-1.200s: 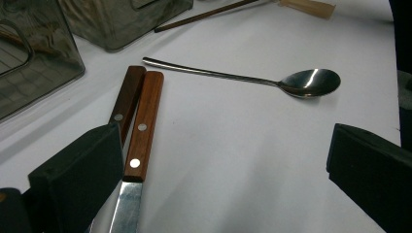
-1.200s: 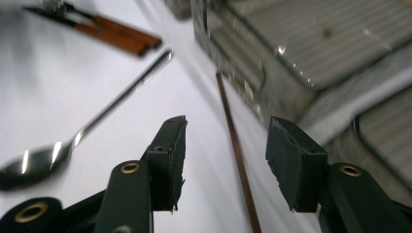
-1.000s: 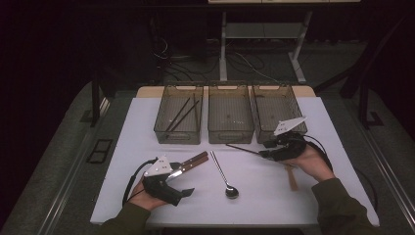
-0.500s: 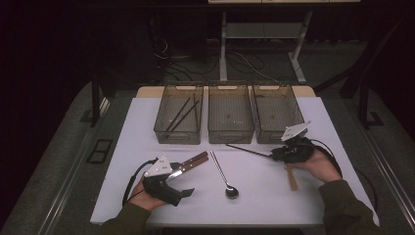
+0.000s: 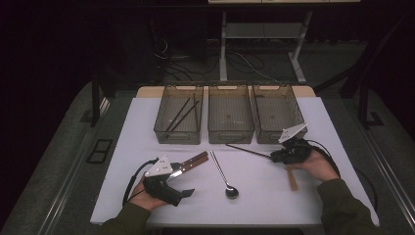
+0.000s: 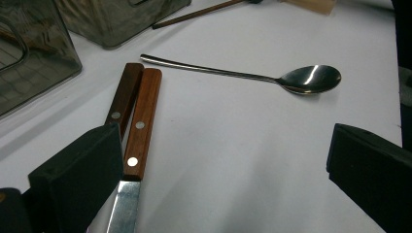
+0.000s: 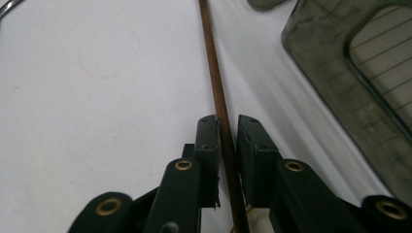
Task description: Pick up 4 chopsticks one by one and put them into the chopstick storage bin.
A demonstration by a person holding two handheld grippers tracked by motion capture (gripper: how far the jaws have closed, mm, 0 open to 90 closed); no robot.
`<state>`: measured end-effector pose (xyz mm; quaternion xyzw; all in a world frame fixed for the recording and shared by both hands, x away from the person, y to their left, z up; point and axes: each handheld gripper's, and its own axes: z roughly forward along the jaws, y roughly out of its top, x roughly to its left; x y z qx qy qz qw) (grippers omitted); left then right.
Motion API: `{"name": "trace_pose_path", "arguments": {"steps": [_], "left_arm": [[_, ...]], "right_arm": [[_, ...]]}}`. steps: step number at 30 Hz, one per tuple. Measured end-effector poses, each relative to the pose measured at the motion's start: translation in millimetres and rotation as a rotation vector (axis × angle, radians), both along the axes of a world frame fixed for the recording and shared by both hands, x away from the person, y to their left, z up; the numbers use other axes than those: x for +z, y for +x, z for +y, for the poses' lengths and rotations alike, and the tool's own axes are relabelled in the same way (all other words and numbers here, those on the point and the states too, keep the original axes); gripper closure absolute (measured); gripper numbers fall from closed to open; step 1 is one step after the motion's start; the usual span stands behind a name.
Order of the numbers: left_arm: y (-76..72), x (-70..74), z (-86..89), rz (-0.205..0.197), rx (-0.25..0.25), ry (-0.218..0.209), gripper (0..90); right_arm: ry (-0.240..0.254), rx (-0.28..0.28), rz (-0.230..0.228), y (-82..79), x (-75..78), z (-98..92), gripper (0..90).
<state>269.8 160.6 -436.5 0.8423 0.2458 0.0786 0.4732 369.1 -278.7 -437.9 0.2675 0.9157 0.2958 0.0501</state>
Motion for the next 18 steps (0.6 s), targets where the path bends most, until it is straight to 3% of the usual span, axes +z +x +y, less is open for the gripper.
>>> {"name": "trace_pose_path", "arguments": {"steps": [9, 18], "left_arm": [[-0.2, 0.1, -0.2, 0.002, -0.003, 0.003, 0.0], [-0.5, 0.1, -0.5, 0.001, -0.003, 0.001, 0.0]], "right_arm": [[-0.012, 0.050, -0.015, 0.1, 0.0, -1.1, 83.3], [0.020, 0.077, 0.009, -3.1, 3.9, -0.3, 84.9]]}}
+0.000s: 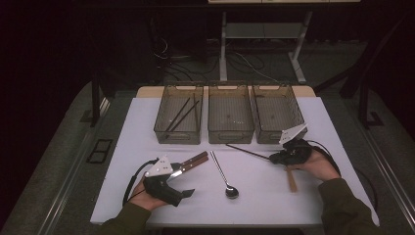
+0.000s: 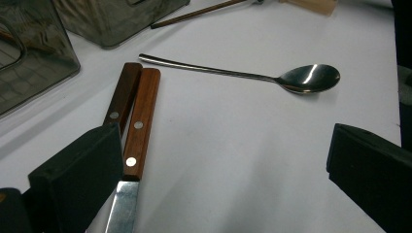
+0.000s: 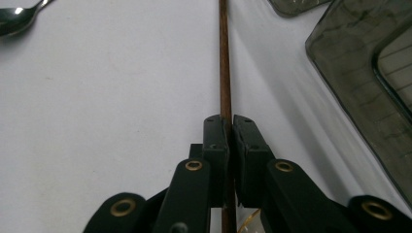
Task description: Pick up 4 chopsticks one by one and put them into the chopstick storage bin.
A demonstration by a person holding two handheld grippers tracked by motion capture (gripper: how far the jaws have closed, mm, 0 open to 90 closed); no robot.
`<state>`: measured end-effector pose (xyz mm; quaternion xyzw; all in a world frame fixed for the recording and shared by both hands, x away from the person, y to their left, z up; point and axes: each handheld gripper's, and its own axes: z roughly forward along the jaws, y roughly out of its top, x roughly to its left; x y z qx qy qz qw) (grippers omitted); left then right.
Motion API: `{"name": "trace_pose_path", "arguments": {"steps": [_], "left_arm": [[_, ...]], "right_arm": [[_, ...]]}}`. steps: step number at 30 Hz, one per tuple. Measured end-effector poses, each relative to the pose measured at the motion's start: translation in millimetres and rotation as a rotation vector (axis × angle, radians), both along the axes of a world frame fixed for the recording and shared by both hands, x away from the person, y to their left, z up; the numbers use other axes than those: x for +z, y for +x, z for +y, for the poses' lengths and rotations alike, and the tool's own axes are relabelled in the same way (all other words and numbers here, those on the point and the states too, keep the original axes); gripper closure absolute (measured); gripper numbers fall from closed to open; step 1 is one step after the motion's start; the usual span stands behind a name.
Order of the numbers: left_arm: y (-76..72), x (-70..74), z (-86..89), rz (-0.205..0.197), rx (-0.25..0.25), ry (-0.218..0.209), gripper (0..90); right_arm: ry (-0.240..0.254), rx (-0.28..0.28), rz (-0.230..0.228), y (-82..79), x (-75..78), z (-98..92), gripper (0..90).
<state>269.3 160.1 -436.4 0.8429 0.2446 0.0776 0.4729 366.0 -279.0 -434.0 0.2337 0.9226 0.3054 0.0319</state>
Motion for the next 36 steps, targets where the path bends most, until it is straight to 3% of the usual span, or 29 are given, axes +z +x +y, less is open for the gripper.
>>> {"name": "trace_pose_path", "arguments": {"steps": [9, 30, 36], "left_arm": [[-0.2, 0.1, 0.0, 0.000, 0.000, 0.001, 0.0], [6.5, -4.7, 0.2, 0.006, -0.011, 0.007, 0.0], [5.9, -4.5, -0.3, 0.007, -0.010, 0.014, 0.0]], "right_arm": [[0.050, 0.016, -0.008, -3.2, 7.7, -3.6, 85.0], [0.201, -0.007, -0.027, -11.0, 25.1, 4.1, 85.0], [0.276, -0.027, -0.038, -13.1, 29.9, 8.9, 85.0]]}}
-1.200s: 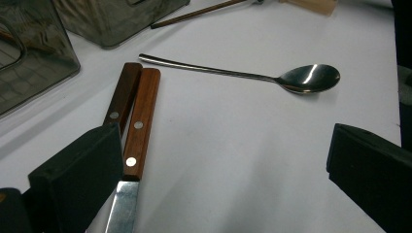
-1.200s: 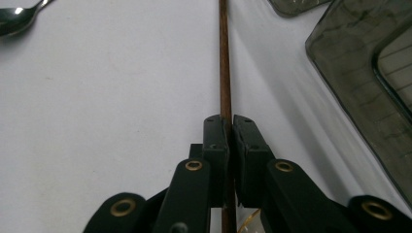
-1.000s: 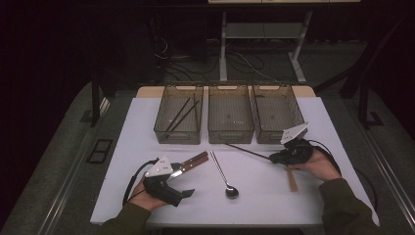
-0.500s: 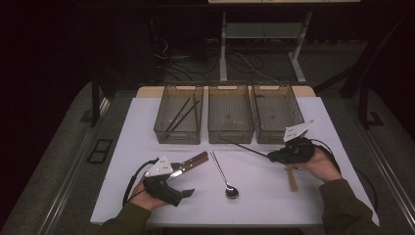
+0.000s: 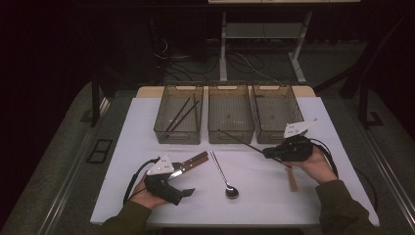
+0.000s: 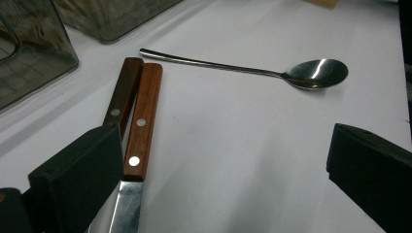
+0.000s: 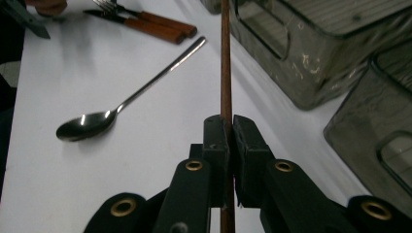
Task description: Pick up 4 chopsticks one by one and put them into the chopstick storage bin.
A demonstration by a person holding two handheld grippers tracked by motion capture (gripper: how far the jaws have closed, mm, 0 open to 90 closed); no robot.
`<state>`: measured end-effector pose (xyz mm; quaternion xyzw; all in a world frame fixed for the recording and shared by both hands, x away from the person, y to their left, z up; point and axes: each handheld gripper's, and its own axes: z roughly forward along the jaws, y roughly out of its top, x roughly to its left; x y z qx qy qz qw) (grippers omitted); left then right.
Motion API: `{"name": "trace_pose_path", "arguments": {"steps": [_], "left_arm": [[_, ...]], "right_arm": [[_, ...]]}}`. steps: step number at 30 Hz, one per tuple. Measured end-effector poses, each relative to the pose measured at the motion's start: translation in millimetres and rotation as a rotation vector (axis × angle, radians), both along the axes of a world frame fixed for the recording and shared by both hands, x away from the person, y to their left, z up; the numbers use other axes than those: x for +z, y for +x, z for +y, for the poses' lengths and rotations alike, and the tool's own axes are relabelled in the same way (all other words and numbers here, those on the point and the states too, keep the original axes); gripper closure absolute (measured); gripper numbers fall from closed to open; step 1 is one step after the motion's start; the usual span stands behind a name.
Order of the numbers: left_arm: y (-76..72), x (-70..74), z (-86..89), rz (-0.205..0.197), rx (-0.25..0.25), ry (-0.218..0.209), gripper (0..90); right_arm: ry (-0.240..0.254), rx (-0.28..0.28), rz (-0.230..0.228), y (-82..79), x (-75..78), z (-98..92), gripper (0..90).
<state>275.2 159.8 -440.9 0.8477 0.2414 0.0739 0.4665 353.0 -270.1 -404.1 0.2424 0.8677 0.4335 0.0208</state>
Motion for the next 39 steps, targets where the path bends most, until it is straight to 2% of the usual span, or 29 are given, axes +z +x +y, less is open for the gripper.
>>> {"name": "trace_pose_path", "arguments": {"steps": [14, 22, 39], "left_arm": [[-1.7, 1.2, -0.3, 0.000, 0.001, -0.007, 0.0], [-1.9, 1.4, -0.5, 0.000, 0.001, -0.008, 0.0], [-3.0, 1.8, -1.1, 0.000, 0.003, -0.017, 0.0]], "right_arm": [[0.048, -0.100, -0.031, 0.6, 9.1, 18.0, 85.0], [0.046, -0.148, -0.044, 6.8, 10.9, 36.8, 85.0], [0.062, -0.236, -0.073, 21.9, 30.5, 83.0, 85.0]]}}
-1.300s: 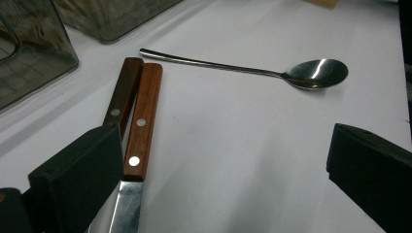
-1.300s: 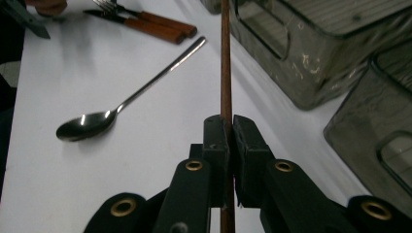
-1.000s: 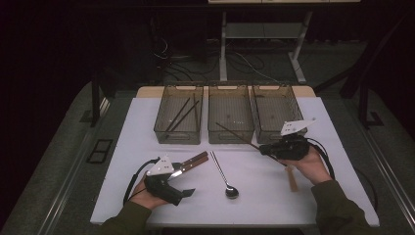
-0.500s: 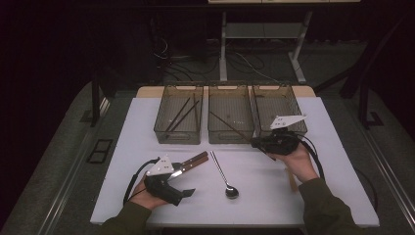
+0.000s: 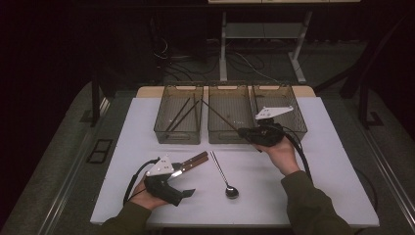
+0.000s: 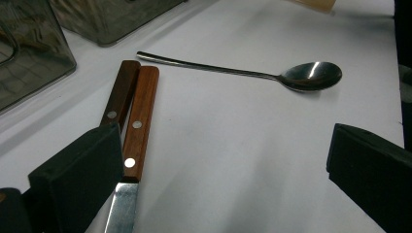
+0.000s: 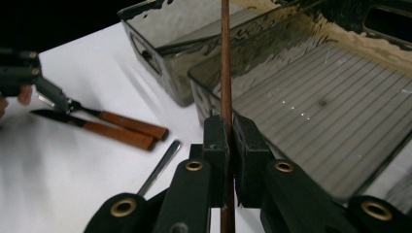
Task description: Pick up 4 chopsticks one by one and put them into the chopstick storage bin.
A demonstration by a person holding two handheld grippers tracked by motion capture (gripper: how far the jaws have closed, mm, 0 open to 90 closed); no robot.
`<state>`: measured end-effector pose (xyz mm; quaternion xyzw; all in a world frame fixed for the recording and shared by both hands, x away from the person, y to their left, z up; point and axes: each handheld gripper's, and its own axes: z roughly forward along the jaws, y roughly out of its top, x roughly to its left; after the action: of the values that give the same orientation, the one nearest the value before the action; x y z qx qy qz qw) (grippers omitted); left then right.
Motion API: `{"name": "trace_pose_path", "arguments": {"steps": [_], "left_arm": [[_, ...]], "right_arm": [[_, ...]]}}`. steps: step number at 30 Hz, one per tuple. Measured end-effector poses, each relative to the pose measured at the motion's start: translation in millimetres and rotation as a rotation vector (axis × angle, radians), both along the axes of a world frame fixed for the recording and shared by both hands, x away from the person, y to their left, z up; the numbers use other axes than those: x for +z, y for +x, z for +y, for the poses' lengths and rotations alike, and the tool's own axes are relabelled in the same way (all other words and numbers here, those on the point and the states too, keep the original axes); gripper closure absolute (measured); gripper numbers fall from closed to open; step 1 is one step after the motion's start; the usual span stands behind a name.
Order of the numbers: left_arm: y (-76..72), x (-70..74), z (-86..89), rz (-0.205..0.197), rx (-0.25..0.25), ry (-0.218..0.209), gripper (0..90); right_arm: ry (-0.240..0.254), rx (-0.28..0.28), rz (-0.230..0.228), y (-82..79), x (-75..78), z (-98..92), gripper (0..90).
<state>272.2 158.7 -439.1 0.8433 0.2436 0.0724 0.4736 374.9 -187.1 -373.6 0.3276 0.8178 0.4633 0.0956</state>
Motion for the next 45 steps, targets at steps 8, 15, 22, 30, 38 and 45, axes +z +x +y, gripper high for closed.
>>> {"name": "trace_pose_path", "arguments": {"steps": [8, 15, 22, 30, 38, 45], "left_arm": [[-0.2, 0.3, -0.1, -0.002, -0.001, -0.009, 0.0], [-0.3, 1.1, 0.6, -0.005, 0.000, -0.008, 0.0], [-0.4, 1.3, 0.5, -0.005, -0.001, -0.002, 0.0], [-0.8, 1.6, -0.1, -0.006, -0.002, -0.006, 0.0], [-0.5, 1.8, 0.3, -0.013, -0.010, -0.011, 0.0], [-1.0, 2.5, 0.4, -0.013, -0.015, -0.019, 0.0]], "right_arm": [[0.026, -0.028, -0.001, 11.0, 5.3, 22.5, 85.0], [0.063, -0.049, 0.007, 22.3, 9.8, 43.2, 85.0], [0.069, -0.067, 0.009, 30.3, 12.5, 63.5, 85.0], [0.073, -0.081, 0.014, 40.7, 14.8, 85.0, 85.0], [0.061, -0.073, 0.013, 54.6, 17.0, 112.7, 84.9], [0.044, -0.063, 0.015, 69.3, 17.4, 145.3, 84.9]]}}
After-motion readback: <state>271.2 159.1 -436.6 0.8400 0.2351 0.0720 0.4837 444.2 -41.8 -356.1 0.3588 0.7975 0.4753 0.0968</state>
